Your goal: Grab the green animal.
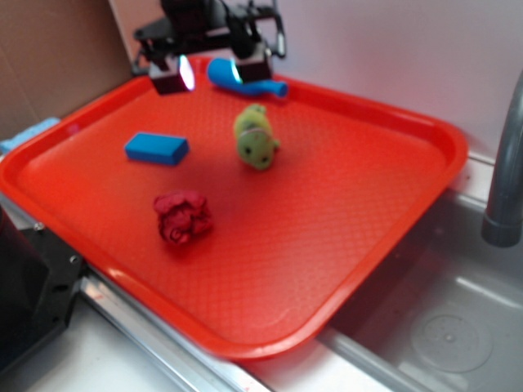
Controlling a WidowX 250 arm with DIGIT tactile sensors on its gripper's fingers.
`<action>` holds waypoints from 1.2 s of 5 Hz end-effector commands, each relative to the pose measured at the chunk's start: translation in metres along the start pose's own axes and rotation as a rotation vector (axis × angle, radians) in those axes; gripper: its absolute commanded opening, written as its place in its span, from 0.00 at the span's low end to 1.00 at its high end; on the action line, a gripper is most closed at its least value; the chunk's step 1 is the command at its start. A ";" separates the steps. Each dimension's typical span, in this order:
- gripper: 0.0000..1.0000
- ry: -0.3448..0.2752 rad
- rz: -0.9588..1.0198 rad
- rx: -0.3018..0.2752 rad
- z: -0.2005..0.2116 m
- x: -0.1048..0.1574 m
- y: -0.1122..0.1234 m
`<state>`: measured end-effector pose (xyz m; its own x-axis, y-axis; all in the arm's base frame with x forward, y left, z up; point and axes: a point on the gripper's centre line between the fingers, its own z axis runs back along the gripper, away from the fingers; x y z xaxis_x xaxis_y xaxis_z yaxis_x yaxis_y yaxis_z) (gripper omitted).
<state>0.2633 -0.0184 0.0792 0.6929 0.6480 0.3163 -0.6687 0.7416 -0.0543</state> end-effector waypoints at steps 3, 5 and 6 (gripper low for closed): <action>0.00 0.076 -0.117 -0.063 -0.051 -0.010 -0.028; 0.00 0.185 -0.289 -0.042 -0.022 -0.001 -0.016; 0.00 0.243 -0.443 -0.083 0.015 0.002 -0.007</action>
<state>0.2532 -0.0338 0.0767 0.9631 0.2676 0.0291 -0.2673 0.9635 -0.0138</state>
